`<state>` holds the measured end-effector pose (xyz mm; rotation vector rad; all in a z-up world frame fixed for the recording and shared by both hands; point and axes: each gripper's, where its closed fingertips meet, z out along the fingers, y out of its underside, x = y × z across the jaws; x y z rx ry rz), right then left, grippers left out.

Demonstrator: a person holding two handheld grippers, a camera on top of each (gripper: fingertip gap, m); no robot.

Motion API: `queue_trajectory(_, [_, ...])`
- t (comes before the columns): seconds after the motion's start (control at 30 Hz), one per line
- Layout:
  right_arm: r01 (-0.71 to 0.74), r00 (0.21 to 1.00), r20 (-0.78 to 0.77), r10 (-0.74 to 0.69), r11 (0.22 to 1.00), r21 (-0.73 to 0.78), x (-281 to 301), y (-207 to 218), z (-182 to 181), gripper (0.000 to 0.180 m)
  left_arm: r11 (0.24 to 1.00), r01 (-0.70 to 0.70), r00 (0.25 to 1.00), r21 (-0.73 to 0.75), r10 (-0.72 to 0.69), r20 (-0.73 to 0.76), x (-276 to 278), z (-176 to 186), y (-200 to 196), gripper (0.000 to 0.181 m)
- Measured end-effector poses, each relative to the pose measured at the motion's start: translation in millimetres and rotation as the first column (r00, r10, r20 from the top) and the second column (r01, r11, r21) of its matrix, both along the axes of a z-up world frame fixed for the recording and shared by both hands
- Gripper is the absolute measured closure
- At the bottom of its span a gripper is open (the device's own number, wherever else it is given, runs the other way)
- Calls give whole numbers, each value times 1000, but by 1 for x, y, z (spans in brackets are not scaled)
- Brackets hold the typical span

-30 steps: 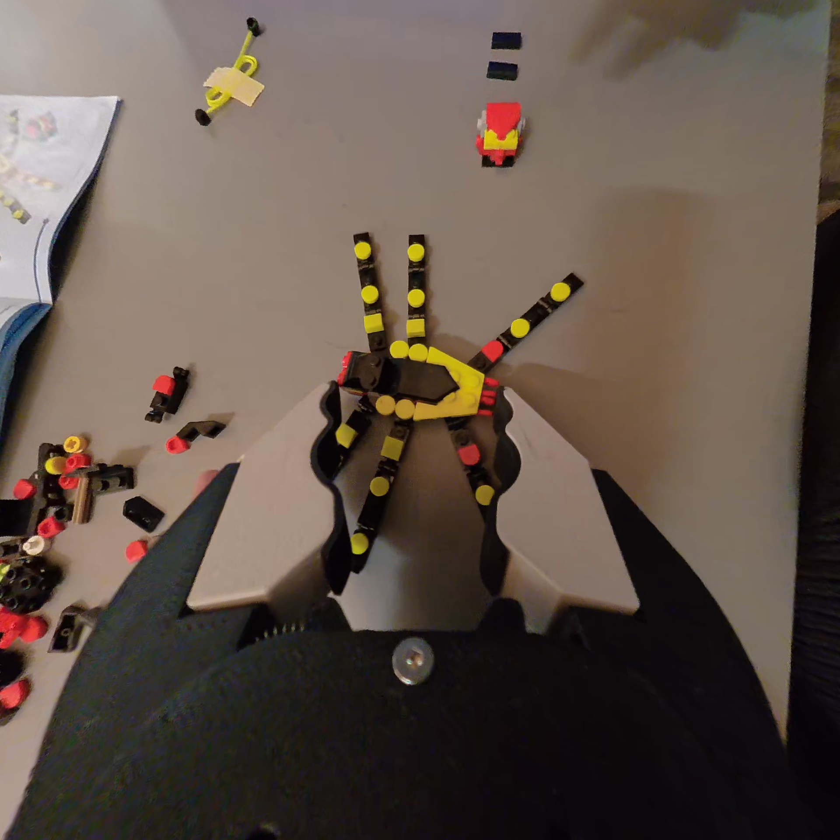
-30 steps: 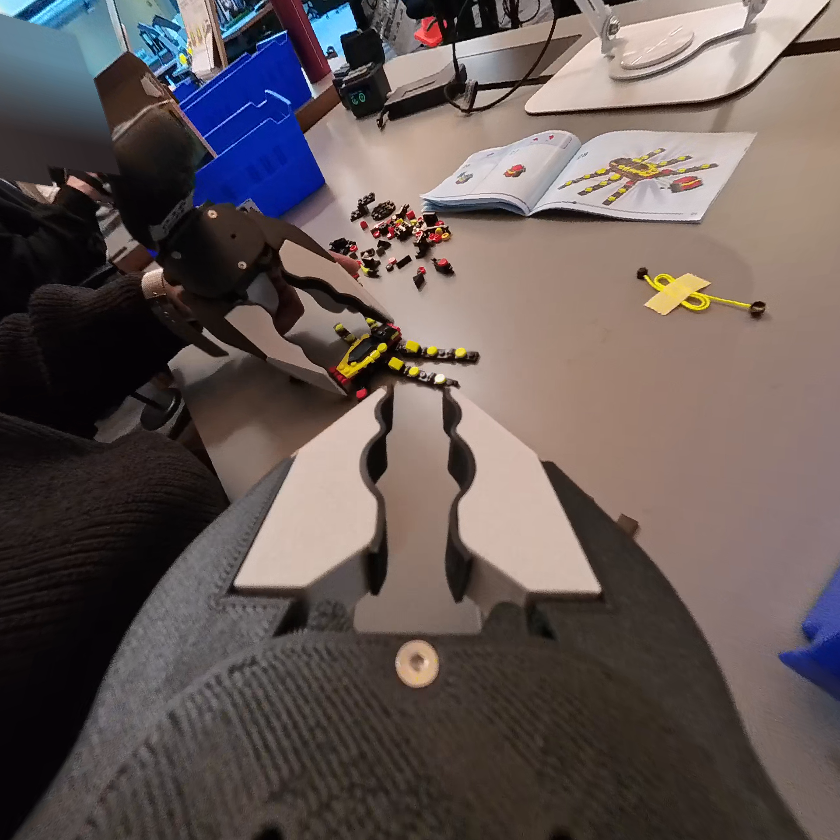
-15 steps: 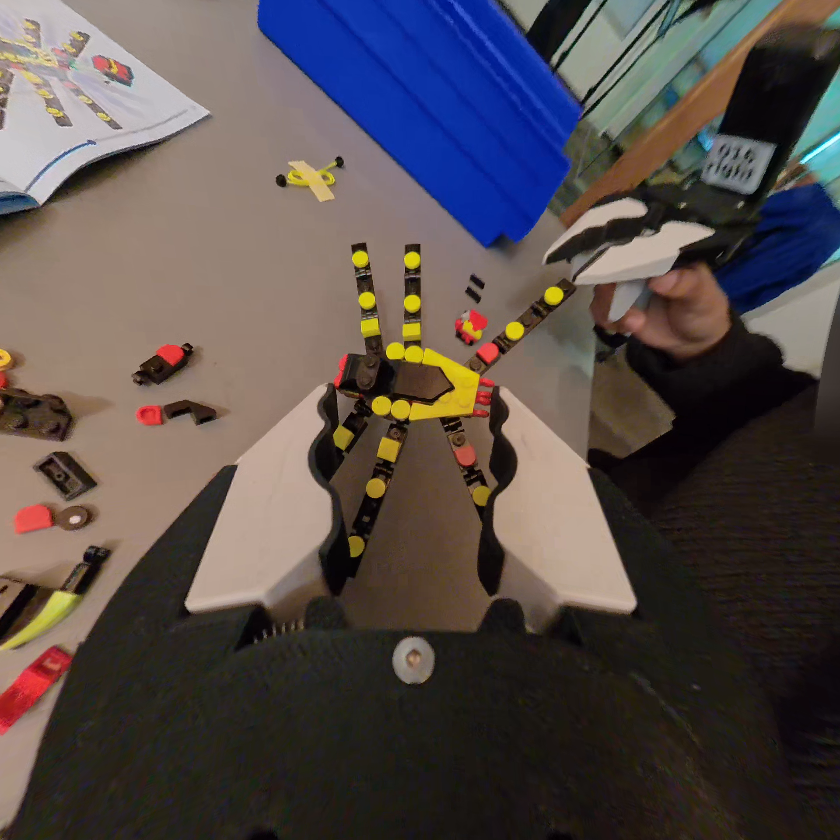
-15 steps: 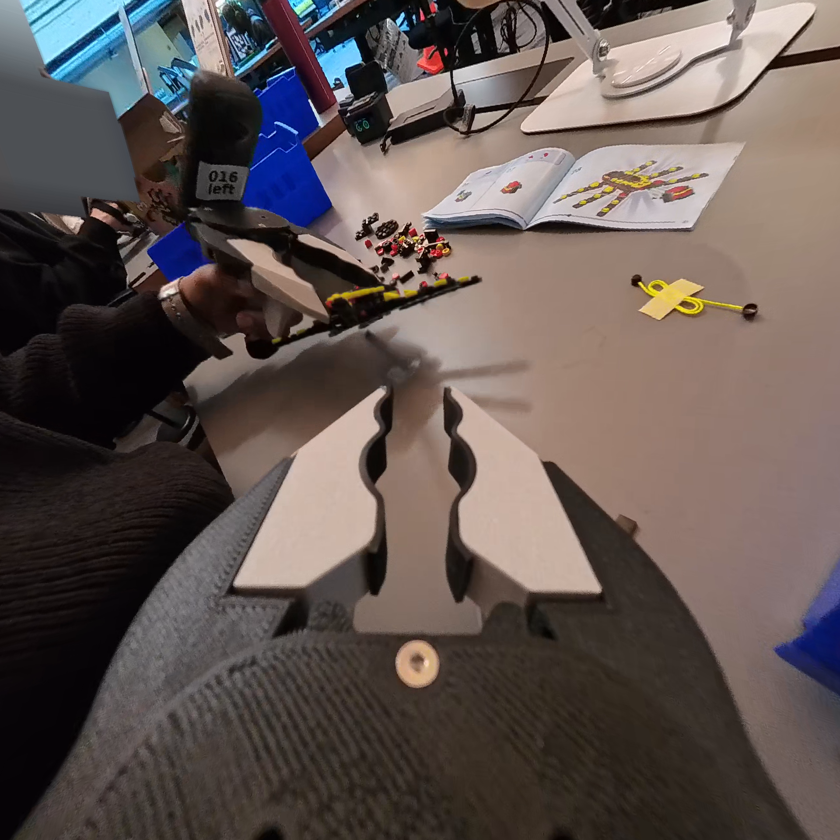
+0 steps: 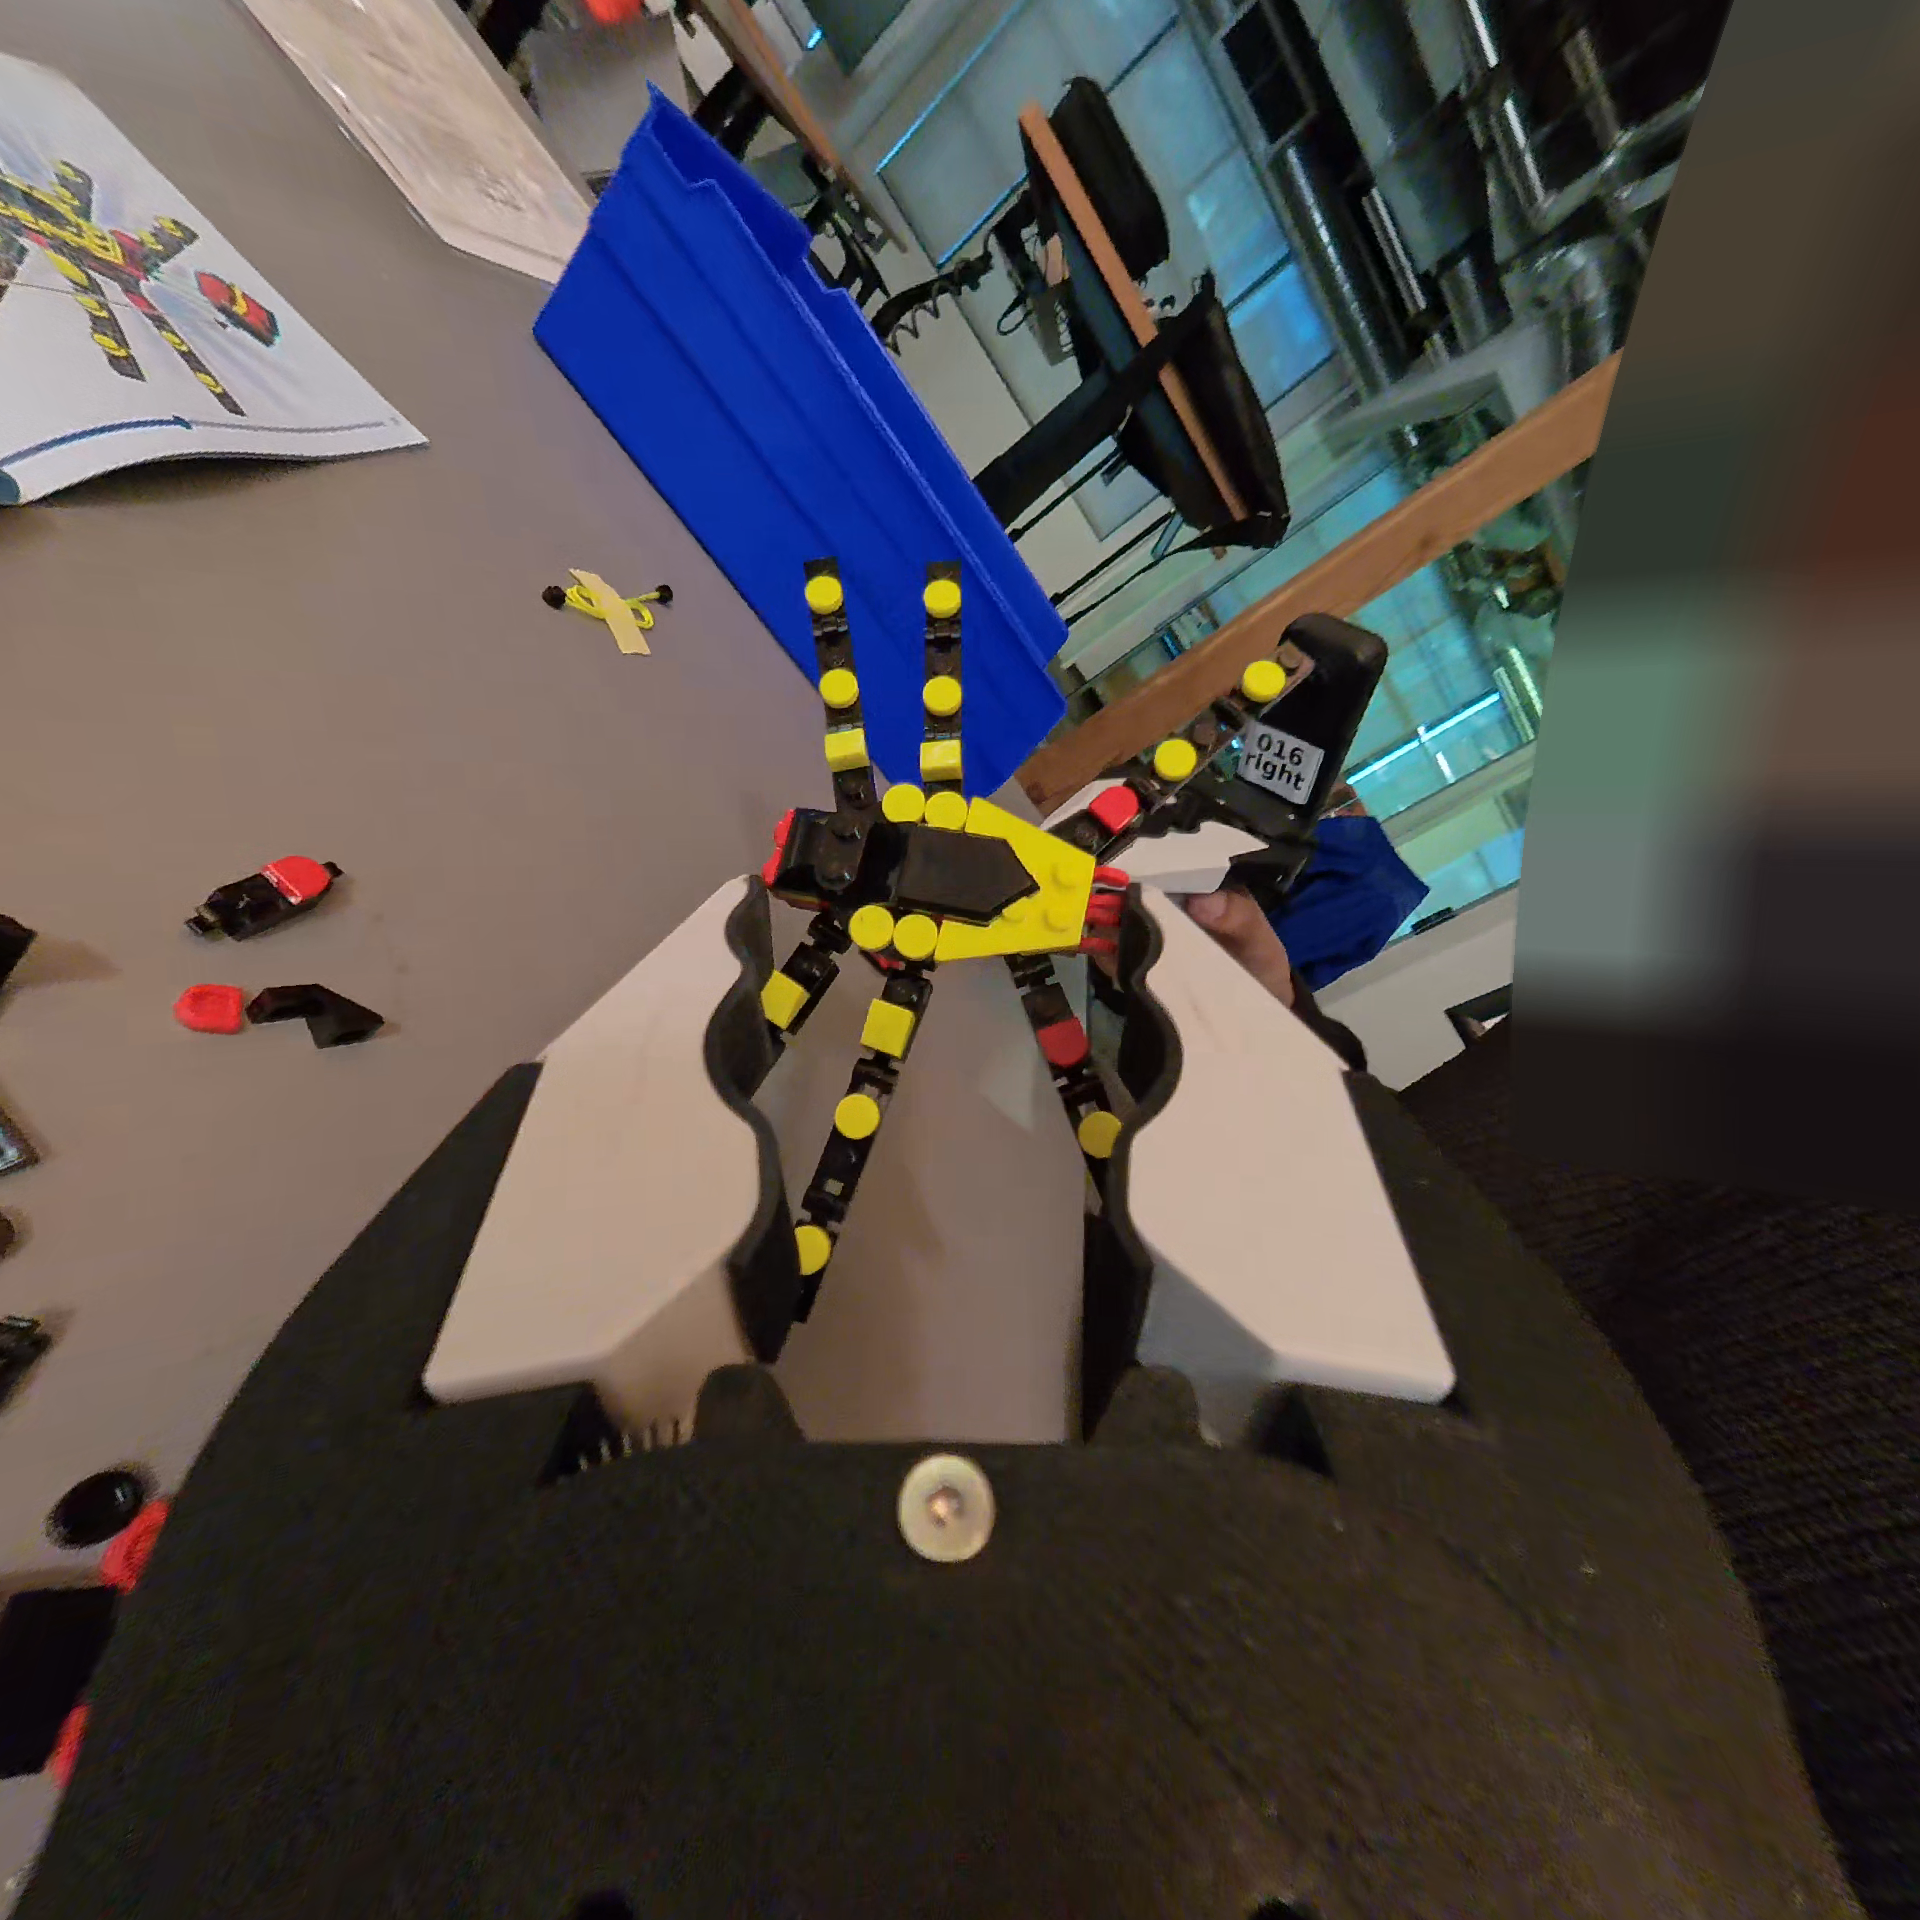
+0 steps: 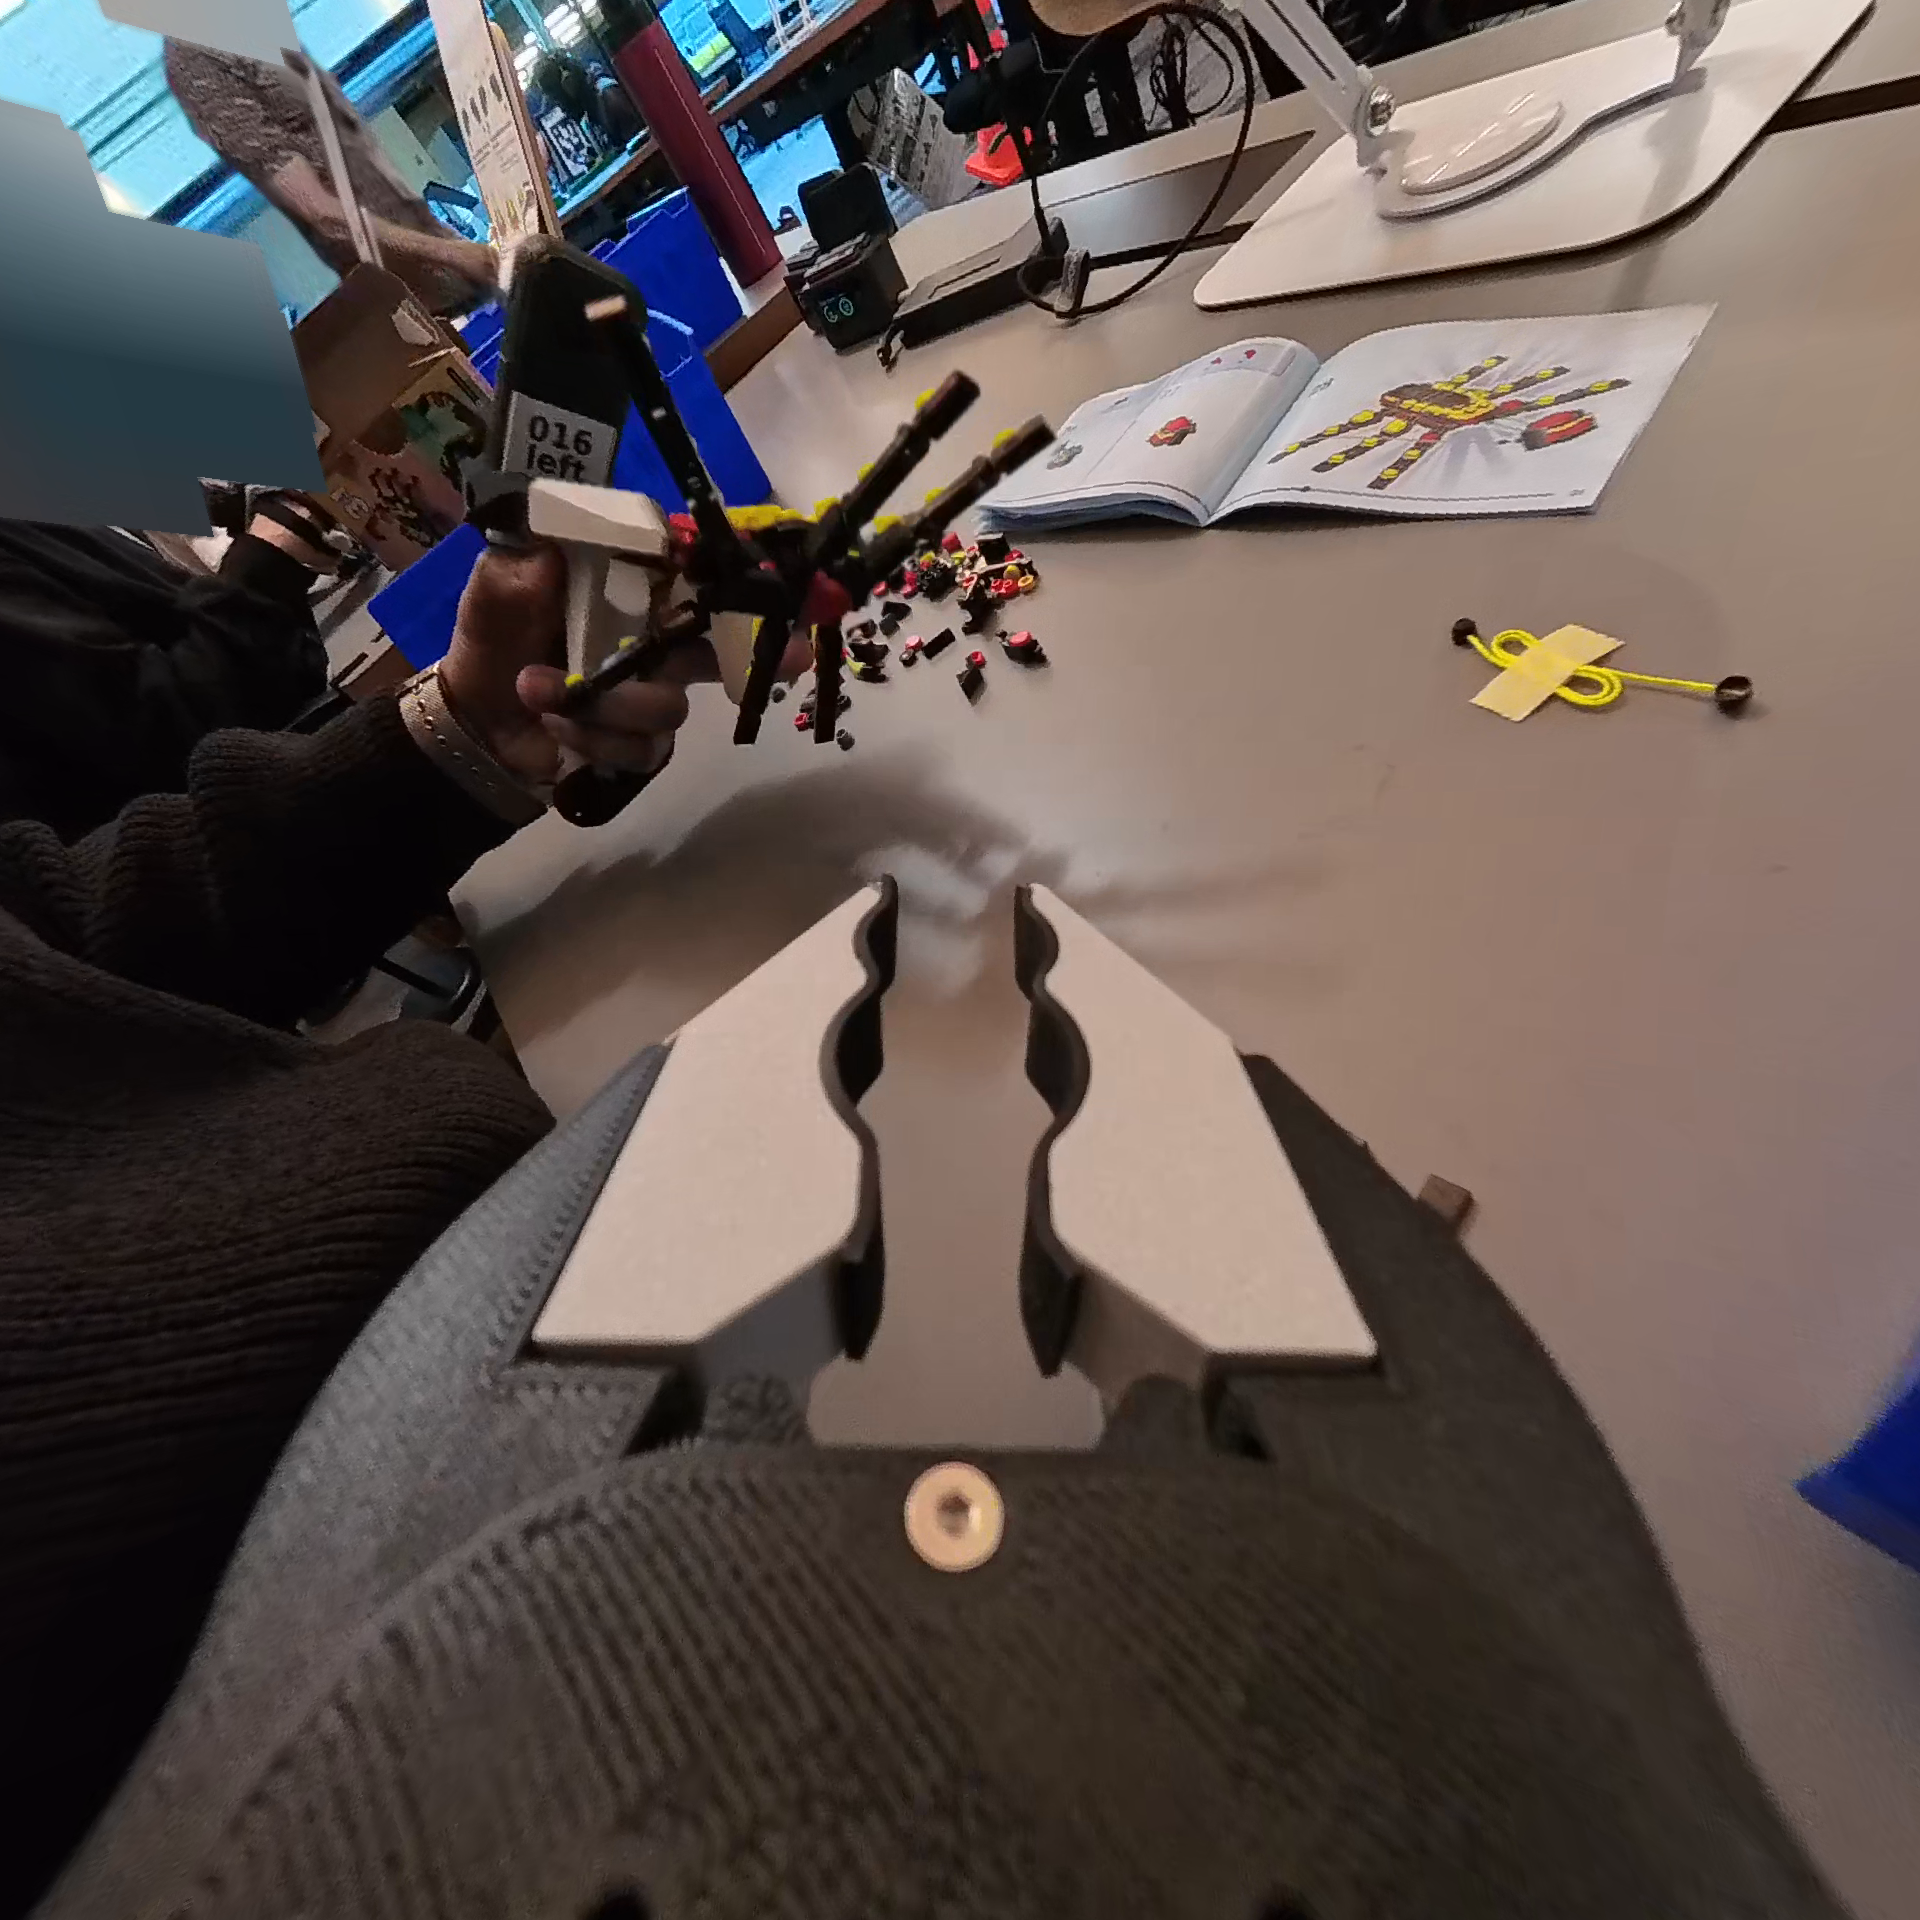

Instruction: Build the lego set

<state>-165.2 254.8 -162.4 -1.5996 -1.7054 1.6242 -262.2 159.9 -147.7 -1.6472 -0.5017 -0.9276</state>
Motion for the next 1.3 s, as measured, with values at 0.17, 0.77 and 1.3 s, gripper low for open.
queue_trajectory(0.17, [0,1000,2,0,1000,-4,0,0,0,159,1000,-2,1000,19,2,23,-1,3,0,116])
queue_trajectory(0.77, [-4,1000,7,5,1000,-9,0,-1,-1,158,1000,4,1000,26,-4,19,0,5,0,116])
queue_trajectory(1.3, [-3,1000,14,3,1000,-10,0,-1,-2,157,1000,11,1000,24,-12,18,2,4,0,116])
